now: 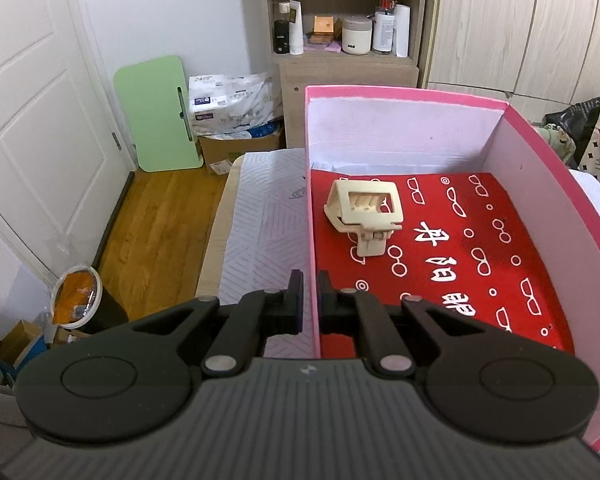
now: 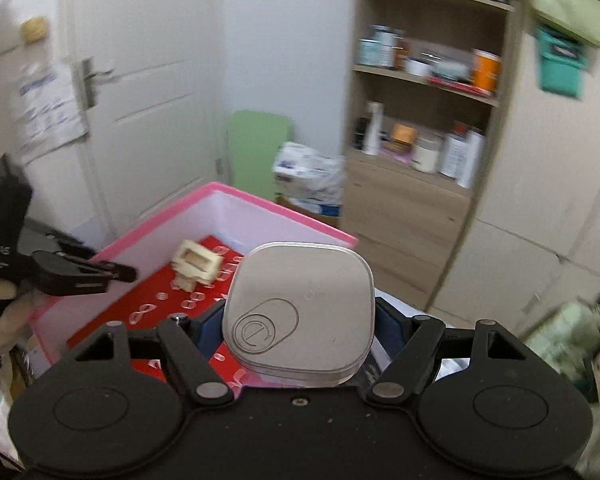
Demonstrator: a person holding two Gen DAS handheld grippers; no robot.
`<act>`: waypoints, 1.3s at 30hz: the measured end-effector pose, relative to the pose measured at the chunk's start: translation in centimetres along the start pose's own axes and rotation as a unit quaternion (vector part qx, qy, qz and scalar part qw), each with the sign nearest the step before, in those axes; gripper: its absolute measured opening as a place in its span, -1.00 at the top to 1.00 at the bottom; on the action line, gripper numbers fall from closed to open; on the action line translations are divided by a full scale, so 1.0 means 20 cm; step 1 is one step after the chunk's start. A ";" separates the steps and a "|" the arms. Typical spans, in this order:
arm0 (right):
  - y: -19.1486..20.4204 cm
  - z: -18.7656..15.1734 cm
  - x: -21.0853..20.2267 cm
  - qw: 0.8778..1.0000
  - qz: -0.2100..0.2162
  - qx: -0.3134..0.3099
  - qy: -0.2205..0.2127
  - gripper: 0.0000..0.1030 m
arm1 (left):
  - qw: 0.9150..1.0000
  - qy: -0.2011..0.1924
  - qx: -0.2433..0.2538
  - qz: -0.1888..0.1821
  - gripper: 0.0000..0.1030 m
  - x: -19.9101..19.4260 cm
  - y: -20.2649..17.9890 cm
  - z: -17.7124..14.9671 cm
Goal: Organize rigid objects
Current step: 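Lower the rounded case into the box beside the stand and release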
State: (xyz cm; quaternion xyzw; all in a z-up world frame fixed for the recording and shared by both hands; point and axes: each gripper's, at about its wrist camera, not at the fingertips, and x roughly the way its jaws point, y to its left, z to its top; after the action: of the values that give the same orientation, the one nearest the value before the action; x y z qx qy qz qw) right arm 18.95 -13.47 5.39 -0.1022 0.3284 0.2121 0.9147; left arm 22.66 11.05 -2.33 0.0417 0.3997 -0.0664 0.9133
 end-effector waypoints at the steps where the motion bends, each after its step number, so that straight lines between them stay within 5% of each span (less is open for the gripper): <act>1: 0.03 0.03 0.04 1.000 0.009 -0.013 0.007 -0.53 | 1.000 -0.004 -0.002 0.000 0.88 0.00 0.00 0.00; 14: 0.19 0.23 0.72 0.983 0.036 -0.074 0.166 -0.53 | 1.000 -0.014 -0.013 0.002 0.88 -0.01 0.01 -0.01; 25: 0.10 0.22 1.00 0.967 0.059 0.057 0.242 -0.54 | 1.000 -0.020 -0.019 0.007 0.87 -0.02 0.00 -0.02; 29: 0.09 0.20 0.94 0.970 0.067 0.050 0.228 -0.54 | 1.000 -0.020 -0.022 0.008 0.85 -0.03 0.00 -0.02; 39: -0.04 0.21 0.52 0.989 0.100 0.059 0.090 -0.54 | 0.999 -0.020 -0.024 0.013 0.83 -0.03 0.01 -0.02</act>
State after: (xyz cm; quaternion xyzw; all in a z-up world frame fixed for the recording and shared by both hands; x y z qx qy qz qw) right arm 28.91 -9.53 1.88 -0.0340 0.4302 0.2725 0.8600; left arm 22.11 11.24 -2.18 0.0234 0.3822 -0.0455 0.9227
